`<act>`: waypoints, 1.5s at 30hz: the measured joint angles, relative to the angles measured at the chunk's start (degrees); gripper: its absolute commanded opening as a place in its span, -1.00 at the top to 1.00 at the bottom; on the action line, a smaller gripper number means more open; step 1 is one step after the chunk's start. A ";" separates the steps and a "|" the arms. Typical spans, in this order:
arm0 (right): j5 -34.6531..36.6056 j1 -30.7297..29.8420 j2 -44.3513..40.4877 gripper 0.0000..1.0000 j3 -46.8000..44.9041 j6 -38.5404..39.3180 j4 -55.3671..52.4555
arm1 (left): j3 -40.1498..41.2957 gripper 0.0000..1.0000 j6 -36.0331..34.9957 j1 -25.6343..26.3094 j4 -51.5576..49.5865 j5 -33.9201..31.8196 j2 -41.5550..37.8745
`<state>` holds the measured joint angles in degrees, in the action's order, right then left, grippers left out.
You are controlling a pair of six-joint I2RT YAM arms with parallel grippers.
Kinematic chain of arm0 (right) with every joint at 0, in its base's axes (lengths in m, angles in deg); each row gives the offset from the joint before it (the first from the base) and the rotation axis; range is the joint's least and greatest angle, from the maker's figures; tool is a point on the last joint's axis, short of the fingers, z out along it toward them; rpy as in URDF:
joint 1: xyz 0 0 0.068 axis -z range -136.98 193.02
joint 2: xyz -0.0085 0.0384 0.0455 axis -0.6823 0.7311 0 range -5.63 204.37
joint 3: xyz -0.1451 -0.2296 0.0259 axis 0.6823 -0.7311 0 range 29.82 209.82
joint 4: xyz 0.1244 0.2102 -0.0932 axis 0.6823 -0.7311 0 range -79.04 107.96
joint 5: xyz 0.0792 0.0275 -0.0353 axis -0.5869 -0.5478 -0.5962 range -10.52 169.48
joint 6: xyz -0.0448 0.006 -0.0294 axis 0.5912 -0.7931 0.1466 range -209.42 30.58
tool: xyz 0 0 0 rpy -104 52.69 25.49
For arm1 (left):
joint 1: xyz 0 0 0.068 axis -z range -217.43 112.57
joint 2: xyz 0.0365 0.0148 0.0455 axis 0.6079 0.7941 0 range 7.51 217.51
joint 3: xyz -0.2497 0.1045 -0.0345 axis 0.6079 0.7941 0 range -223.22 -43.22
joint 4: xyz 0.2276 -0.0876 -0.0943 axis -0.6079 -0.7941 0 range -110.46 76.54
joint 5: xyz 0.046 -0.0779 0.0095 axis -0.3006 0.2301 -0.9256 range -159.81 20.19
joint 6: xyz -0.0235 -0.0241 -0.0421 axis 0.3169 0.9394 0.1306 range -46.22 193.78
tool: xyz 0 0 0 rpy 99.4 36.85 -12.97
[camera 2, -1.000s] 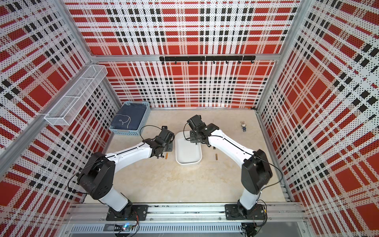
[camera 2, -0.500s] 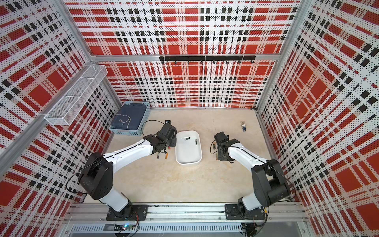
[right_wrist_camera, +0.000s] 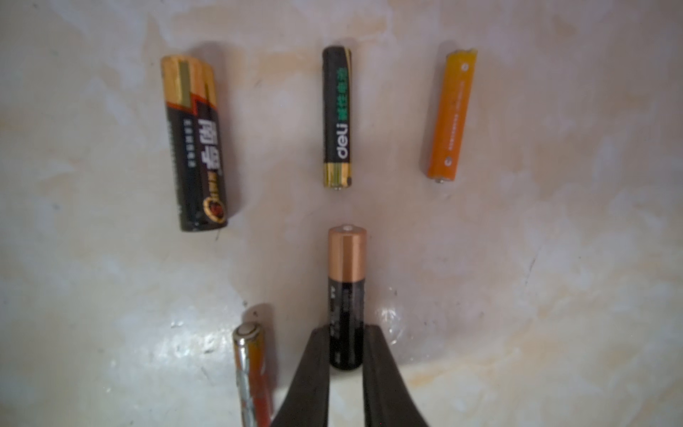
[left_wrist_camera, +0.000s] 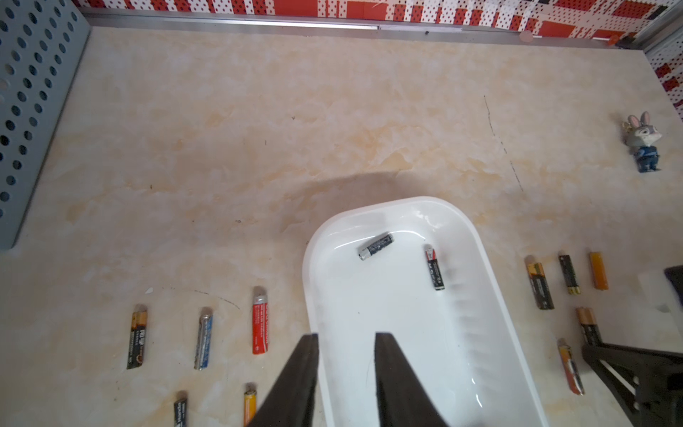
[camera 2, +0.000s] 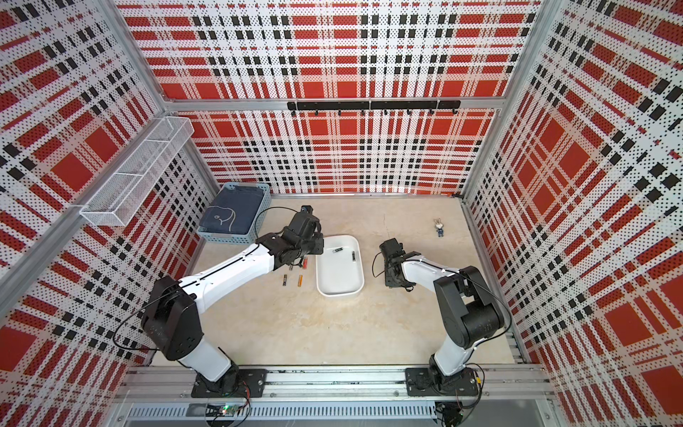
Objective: Take the batteries out of the storage box
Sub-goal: Place the battery at the center of the board, then pick up the battery from the storage box.
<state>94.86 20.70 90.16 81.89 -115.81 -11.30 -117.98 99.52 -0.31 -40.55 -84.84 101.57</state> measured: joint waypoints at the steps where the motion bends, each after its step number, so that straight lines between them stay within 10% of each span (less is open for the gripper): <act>1: 0.09 0.00 0.00 0.41 0.00 -0.11 0.02 | -0.48 0.36 0.07 0.11 -0.24 0.26 0.35; 13: 0.28 0.00 -3.69 0.11 0.63 -0.90 -5.18 | -7.41 0.27 1.27 2.23 -2.05 4.52 11.34; 20: 0.20 0.00 -19.71 -0.22 -0.52 -0.20 -2.71 | -16.96 0.29 1.90 5.14 -2.10 7.28 23.54; 32: -0.04 0.00 -42.01 -0.25 -19.02 0.09 8.79 | -25.18 0.36 2.51 5.38 -1.77 9.38 32.68; 45: 0.04 0.00 -42.75 -0.26 -19.37 0.22 12.72 | -26.27 0.40 2.38 5.38 -1.29 9.44 37.57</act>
<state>94.90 20.70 47.41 62.53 -115.59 1.42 -144.25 101.90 5.07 -41.84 -75.40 139.14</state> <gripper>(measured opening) 0.630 0.306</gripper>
